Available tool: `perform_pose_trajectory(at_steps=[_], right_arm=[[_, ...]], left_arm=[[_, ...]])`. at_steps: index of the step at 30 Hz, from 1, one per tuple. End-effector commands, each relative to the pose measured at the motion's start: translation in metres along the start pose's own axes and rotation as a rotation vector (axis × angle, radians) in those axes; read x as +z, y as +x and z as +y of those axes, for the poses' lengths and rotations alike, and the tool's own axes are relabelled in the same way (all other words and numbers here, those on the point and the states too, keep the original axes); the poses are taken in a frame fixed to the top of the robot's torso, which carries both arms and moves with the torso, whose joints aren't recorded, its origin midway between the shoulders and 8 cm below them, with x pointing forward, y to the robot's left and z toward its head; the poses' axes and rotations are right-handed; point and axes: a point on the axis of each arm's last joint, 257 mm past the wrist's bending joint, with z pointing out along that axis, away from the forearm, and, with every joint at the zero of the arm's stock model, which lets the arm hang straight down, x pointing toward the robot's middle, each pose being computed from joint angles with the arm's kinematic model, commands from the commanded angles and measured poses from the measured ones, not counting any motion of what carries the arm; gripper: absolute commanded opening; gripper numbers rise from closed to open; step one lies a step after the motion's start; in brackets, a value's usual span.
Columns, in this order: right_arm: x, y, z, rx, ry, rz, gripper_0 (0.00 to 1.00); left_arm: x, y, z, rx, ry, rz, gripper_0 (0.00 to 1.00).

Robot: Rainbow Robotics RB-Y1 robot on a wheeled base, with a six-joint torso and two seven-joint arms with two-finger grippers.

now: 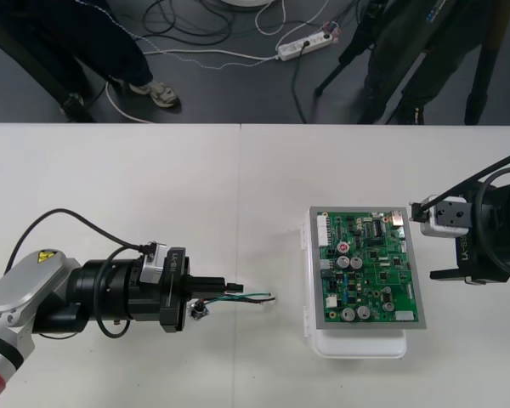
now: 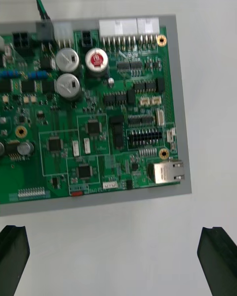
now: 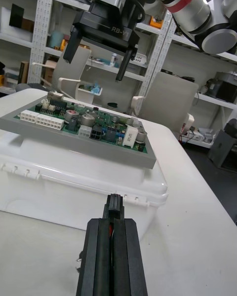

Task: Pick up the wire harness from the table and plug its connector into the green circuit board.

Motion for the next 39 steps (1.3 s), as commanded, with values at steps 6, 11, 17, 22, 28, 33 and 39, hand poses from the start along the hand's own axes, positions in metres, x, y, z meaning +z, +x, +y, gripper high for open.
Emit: perform_pose_trajectory(at_steps=[6,11,17,22,28,33,39], right_arm=[[0.016,0.026,0.019,-0.101,-0.046,0.112,1.0],[0.021,0.028,0.024,-0.127,-0.057,0.128,1.0],[0.023,0.038,0.021,-0.133,-0.049,0.158,1.0],[0.026,0.054,0.018,-0.113,-0.057,0.188,1.0],[0.029,0.064,0.017,-0.13,-0.061,0.214,1.0],[0.032,0.068,0.018,-0.15,-0.066,0.232,1.0],[0.039,0.079,0.022,-0.185,-0.074,0.285,1.0]], left_arm=[[0.027,-0.01,-0.01,0.155,0.11,-0.039,0.0],[0.041,-0.013,-0.002,0.18,0.114,-0.034,0.0],[0.056,-0.014,0.008,0.192,0.09,-0.028,0.0],[0.07,-0.012,0.012,0.193,0.08,-0.016,0.0],[0.084,-0.012,0.018,0.188,0.057,-0.015,0.0],[0.096,-0.01,0.025,0.183,0.028,-0.008,0.0],[0.108,-0.013,0.027,0.179,0.018,-0.015,0.0]])
